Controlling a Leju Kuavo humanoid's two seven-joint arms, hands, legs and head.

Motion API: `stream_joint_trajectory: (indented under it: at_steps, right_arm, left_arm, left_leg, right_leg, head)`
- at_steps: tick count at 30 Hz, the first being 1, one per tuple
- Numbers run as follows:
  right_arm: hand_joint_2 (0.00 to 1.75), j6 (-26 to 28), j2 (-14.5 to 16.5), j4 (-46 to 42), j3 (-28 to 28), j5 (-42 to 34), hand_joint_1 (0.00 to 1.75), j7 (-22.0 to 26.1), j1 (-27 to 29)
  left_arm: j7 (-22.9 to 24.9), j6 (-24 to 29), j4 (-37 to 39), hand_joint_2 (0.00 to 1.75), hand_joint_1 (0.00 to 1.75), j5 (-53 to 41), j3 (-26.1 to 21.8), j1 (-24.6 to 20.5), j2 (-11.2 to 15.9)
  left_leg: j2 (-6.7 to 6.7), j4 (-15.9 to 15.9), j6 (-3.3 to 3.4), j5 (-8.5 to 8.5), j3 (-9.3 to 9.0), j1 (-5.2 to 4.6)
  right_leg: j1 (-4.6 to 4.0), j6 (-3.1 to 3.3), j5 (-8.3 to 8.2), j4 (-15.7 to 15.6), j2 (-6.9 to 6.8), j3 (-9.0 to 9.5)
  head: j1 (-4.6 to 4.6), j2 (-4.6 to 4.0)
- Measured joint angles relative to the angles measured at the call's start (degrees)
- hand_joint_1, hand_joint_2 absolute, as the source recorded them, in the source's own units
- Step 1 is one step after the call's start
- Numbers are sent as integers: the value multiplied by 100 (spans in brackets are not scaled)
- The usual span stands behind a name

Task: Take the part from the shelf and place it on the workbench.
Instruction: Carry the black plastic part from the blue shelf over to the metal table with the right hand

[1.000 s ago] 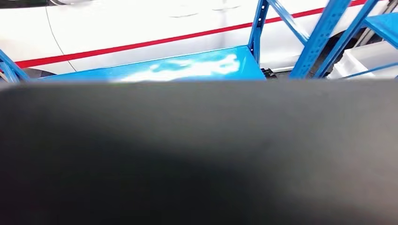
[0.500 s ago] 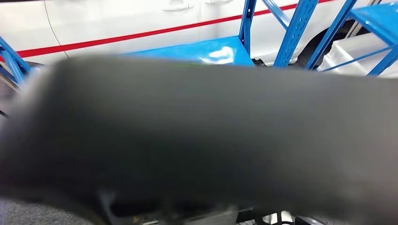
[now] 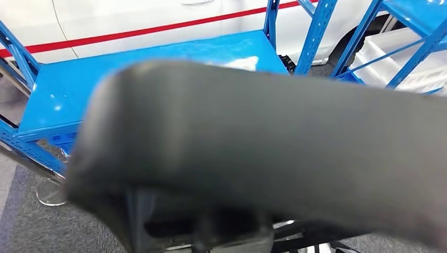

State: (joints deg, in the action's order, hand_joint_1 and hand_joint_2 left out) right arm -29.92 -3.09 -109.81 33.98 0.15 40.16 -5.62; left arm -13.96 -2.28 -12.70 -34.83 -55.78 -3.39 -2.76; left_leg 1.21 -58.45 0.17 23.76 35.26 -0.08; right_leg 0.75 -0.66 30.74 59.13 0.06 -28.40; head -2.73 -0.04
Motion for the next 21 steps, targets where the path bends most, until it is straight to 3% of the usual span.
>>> stream_joint_trajectory:
  at_steps: [3,5,7,8,9,10,11,13,14,15,18,19,21]
  right_arm:
    - [175,6,1,-9,-14,25,162,-1,16]
    - [175,7,3,-16,-23,34,162,-1,22]
    - [175,8,4,-20,-30,35,162,-1,28]
    - [175,8,5,-20,-33,35,162,-1,33]
    - [175,8,5,-20,-37,35,162,-1,38]
    - [175,8,5,-20,-39,35,162,-1,43]
    - [175,8,5,-21,-41,36,162,-1,45]
    - [175,7,5,-31,-45,38,162,-1,47]
    - [175,7,5,-36,-48,40,162,-1,47]
    - [175,8,6,-41,-51,45,162,-1,47]
    - [175,24,7,-55,-62,86,162,-1,48]
    - [175,36,7,-62,-64,106,162,-1,50]
    - [175,79,4,-76,-67,131,162,-23,58]
  left_arm:
    - [178,86,1,175,0,-11,-1,16,19]
    - [304,157,1,175,0,-14,-2,32,31]
    - [379,201,1,175,0,-16,-3,42,41]
    - [396,211,1,175,0,-16,-4,44,49]
    - [407,213,1,175,0,-16,-4,45,57]
    - [413,213,1,175,0,-16,-4,46,63]
    - [416,213,1,175,0,-16,-4,47,69]
    - [422,215,0,175,0,-15,-4,44,83]
    - [432,225,-1,175,0,-13,-6,41,93]
    - [445,241,-1,175,0,-9,-10,40,102]
    - [478,298,-2,175,0,0,-39,42,128]
    - [477,305,-2,175,0,1,-51,39,133]
    - [463,307,-2,175,0,-3,-77,36,135]
  left_leg:
    - [-17,-37,-119,-22,59,30]
    - [-50,-372,-178,304,196,54]
    - [-66,-1077,-214,788,433,62]
    - [-67,-1404,-223,924,521,63]
    - [-68,-1567,-222,945,530,63]
    - [-68,-1517,-213,864,433,63]
    - [-70,-1240,-194,716,221,62]
    - [-78,-406,-133,505,-320,48]
    - [-82,-102,-102,462,-505,33]
    - [-85,63,-75,466,-595,15]
    - [-77,172,10,401,-595,13]
    - [-70,209,46,366,-593,28]
    - [-57,253,98,313,-576,46]
  right_leg:
    - [-29,156,-63,-95,-5,-30]
    - [-27,252,-156,-117,-17,-100]
    - [-47,294,-233,-110,-19,-199]
    - [-60,298,-268,-101,-19,-251]
    - [-70,298,-297,-89,-18,-301]
    - [-78,294,-319,-75,-16,-345]
    - [-84,288,-335,-60,-14,-377]
    - [-93,266,-357,-41,-12,-412]
    - [-95,242,-372,-38,-12,-421]
    - [-95,216,-389,-37,-13,-430]
    - [-85,116,-409,-25,-8,-461]
    - [-82,86,-341,51,-6,-497]
    - [-63,33,-14,545,-4,-716]
  head:
    - [5,-1]
    - [2,-1]
    - [-2,-2]
    - [-2,-1]
    - [-3,-2]
    - [-3,-1]
    - [-3,-1]
    - [-1,0]
    - [1,0]
    - [2,0]
    - [5,0]
    - [7,0]
    - [10,0]
